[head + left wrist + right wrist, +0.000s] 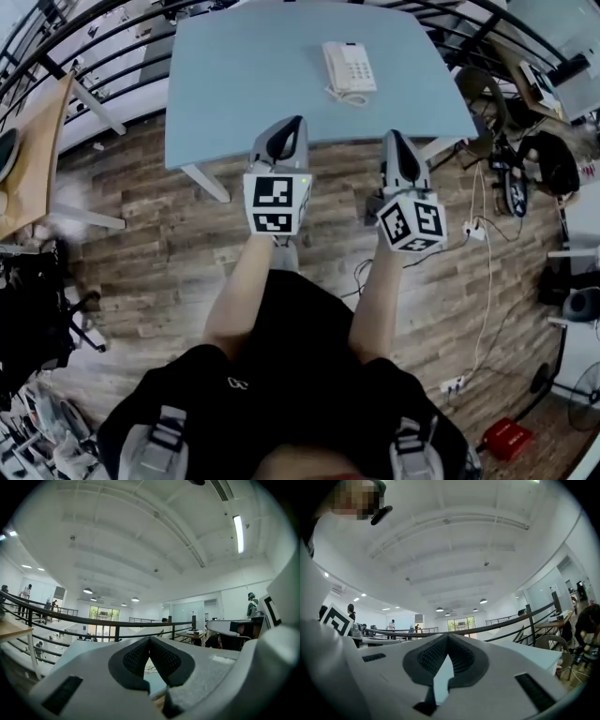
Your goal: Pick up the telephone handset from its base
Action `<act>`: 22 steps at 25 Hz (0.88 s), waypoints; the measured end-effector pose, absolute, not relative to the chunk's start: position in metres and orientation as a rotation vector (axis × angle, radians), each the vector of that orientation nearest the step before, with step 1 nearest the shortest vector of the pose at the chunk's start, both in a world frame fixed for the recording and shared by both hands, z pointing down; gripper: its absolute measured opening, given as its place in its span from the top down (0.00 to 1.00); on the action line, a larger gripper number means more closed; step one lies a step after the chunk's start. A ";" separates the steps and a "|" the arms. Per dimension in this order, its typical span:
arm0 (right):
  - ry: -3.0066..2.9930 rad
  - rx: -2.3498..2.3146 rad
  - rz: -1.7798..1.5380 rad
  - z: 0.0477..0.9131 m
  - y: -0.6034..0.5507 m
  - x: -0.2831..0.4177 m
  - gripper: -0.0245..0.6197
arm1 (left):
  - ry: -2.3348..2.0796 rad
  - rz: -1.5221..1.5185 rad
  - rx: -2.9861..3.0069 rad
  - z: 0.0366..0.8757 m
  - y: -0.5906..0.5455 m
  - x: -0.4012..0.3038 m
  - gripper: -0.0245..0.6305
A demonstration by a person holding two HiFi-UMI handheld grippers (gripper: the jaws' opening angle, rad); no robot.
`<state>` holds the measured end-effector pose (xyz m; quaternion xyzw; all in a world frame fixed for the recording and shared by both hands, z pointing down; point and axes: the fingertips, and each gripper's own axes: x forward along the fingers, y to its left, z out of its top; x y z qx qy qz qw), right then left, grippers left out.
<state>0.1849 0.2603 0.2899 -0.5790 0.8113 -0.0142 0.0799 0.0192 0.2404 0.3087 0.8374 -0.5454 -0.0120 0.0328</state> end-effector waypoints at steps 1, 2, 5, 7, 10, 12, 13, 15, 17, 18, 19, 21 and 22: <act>2.439 -1.719 -0.058 0.295 0.254 0.179 0.97 | -1.693 -0.034 2.562 0.312 0.236 0.013 0.96; 2.451 -1.706 -0.066 0.300 0.246 0.175 0.97 | -1.704 -0.032 2.550 0.315 0.230 0.008 0.96; 2.477 -1.675 -0.080 0.310 0.215 0.166 0.97 | -1.723 -0.013 2.525 0.327 0.203 0.001 0.96; 2.489 -1.665 -0.100 0.318 0.188 0.159 0.97 | -1.727 0.008 2.509 0.336 0.177 -0.004 0.96; 2.501 -1.673 -0.138 0.333 0.144 0.156 0.97 | -1.709 0.034 2.494 0.350 0.132 -0.006 0.96; 2.504 -1.686 -0.169 0.345 0.111 0.158 0.97 | -1.679 0.057 2.484 0.364 0.097 -0.002 0.96; 2.500 -1.696 -0.195 0.352 0.092 0.160 0.97 | -1.658 0.075 2.476 0.372 0.079 0.001 0.96; 2.495 -1.719 -0.257 0.366 0.055 0.161 0.97 | -1.605 0.110 2.460 0.389 0.043 0.005 0.96; 2.511 -1.749 -0.312 0.381 0.022 0.158 0.97 | -1.552 0.140 2.449 0.405 0.010 0.005 0.96; 2.517 -1.765 -0.332 0.388 0.006 0.154 0.97 | -1.534 0.155 2.442 0.412 -0.008 0.002 0.96; 2.522 -1.778 -0.347 0.393 -0.010 0.151 0.97 | -1.521 0.167 2.431 0.419 -0.026 -0.002 0.96; 2.522 -1.805 -0.367 0.402 -0.042 0.145 0.97 | -1.495 0.173 2.408 0.430 -0.061 -0.009 0.96; 2.516 -1.821 -0.378 0.406 -0.056 0.143 0.97 | -1.478 0.167 2.395 0.435 -0.077 -0.012 0.96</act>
